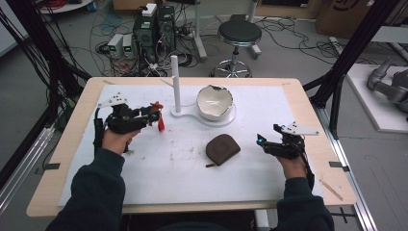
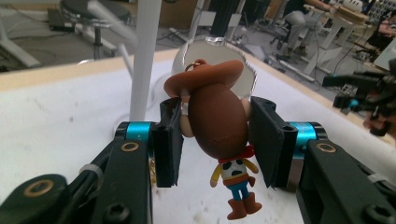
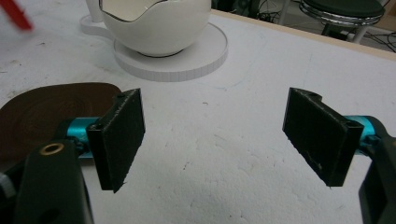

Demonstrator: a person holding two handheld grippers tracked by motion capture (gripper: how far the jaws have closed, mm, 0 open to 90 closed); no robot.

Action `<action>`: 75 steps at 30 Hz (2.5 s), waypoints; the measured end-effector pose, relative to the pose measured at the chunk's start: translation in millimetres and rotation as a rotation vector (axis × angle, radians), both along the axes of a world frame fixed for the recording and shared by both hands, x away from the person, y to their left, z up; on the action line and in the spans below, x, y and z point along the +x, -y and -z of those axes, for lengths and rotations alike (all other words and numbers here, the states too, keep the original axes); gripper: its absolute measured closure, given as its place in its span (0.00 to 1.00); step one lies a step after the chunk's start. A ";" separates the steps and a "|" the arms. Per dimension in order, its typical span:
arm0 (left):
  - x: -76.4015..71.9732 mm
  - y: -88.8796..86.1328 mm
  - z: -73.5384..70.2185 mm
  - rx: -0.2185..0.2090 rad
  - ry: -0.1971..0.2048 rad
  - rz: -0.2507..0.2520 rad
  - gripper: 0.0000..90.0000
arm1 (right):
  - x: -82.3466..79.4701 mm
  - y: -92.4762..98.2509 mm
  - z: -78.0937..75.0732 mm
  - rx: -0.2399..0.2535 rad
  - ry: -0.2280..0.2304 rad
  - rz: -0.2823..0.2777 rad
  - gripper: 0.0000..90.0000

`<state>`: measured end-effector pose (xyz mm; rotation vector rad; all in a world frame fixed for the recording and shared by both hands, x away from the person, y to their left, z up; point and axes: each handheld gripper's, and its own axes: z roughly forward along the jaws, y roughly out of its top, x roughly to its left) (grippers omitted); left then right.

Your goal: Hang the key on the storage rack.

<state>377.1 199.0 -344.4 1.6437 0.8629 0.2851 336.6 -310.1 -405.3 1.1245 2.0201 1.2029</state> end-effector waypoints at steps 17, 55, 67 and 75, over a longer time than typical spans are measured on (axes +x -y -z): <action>38.2 24.4 -57.7 -0.011 0.063 0.033 0.62 | 0.2 -0.6 -0.2 0.003 0.000 -0.007 0.24; 74.8 30.3 -49.9 -0.018 0.007 -0.065 0.61 | 0.0 -1.9 0.1 0.001 -0.003 -0.026 0.24; 57.9 2.0 -2.4 0.056 -0.033 -0.161 0.59 | -0.1 -2.3 0.6 0.002 -0.010 -0.026 0.24; 28.3 -12.6 35.7 0.063 -0.040 -0.151 0.34 | 0.8 -3.4 0.8 0.003 -0.020 -0.024 0.24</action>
